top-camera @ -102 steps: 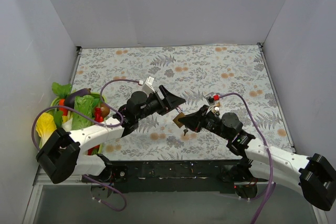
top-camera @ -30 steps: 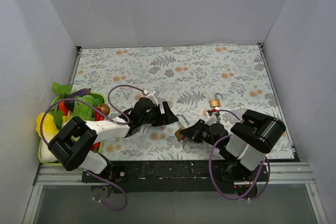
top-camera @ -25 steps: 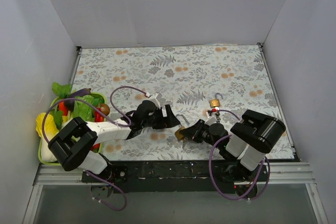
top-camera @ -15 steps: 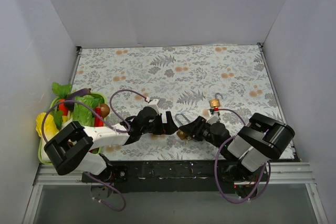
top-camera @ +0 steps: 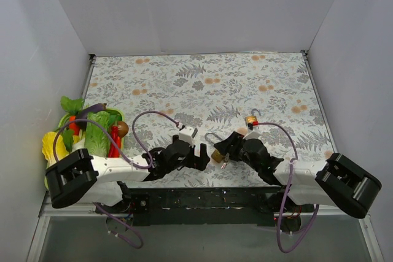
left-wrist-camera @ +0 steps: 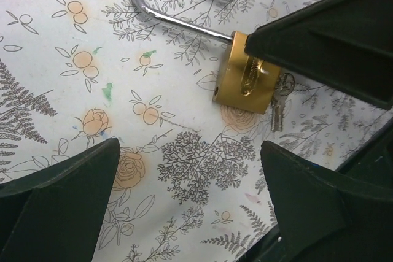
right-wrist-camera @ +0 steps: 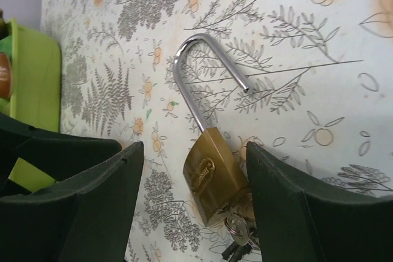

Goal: Unlock with the key

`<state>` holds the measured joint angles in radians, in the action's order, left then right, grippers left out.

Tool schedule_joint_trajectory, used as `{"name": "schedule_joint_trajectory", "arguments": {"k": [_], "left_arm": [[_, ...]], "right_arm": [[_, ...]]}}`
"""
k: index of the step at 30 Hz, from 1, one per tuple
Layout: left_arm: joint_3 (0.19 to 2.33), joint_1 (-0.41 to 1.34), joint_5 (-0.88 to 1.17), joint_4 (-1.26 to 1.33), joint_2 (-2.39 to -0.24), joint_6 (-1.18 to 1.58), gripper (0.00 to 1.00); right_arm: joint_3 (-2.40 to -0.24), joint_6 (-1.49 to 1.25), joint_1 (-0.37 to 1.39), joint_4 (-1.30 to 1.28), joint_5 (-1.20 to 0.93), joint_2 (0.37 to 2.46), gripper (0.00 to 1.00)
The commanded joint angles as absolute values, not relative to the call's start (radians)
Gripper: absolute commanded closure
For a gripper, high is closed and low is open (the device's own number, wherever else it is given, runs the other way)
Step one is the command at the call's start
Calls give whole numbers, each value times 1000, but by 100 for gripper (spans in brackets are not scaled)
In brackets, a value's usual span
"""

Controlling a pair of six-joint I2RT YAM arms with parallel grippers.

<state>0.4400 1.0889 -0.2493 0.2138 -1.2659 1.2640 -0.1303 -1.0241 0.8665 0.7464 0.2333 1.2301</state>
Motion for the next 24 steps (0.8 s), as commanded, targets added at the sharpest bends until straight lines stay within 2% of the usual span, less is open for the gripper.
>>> {"name": "schedule_joint_trajectory", "arguments": {"k": [1,9,15,24], "left_arm": [[471,1123,-354,225,-1333,1213,2],[578,1175,-410,250,-1503,1224,2],[649,1183,-384,275,-1594,1178,2],[635,1184,-272,293,-1628,1053,2]], "right_arm": [[-178,-960,874,526,367,1151,26],[-158,-940,870,400,475,990,22],[-107,-953,824,359,480,862,21],[-57,-950,758,247,509,646,22]]}}
